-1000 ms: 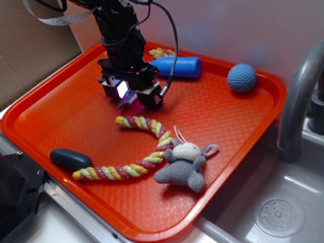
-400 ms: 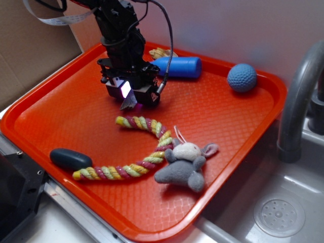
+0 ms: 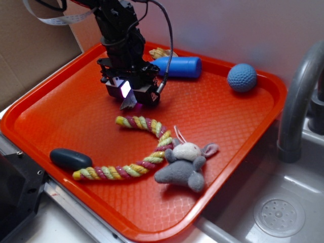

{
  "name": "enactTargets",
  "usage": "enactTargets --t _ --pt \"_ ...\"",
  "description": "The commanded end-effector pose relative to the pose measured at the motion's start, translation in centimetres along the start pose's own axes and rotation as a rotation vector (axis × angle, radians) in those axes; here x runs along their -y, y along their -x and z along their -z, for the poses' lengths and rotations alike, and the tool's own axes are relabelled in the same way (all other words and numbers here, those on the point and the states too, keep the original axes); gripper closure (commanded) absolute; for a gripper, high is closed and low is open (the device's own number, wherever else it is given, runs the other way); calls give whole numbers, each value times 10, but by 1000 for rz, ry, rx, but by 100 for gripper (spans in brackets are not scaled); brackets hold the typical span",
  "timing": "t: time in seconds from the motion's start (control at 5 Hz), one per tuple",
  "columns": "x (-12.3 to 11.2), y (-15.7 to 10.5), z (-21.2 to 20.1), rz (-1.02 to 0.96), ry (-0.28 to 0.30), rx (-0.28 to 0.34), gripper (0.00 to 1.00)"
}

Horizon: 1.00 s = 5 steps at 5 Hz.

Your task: Grab the wood chip.

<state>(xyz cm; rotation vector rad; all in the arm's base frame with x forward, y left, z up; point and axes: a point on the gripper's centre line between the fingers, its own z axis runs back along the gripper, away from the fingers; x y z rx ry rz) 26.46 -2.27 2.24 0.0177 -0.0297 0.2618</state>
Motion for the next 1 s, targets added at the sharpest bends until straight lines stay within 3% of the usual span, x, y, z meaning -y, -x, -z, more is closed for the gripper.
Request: enactTargets --t 0.0,0.2,0.4,0.6,0.8 --pt "-11 12 -83 0 29 113 100" --pt "-11 26 -133 21 31 175 100" --pt "-28 37 -183 12 103 127 100" --pt "-37 30 -234 -6 77 80 100" --pt "-36 18 -224 -29 9 73 100"
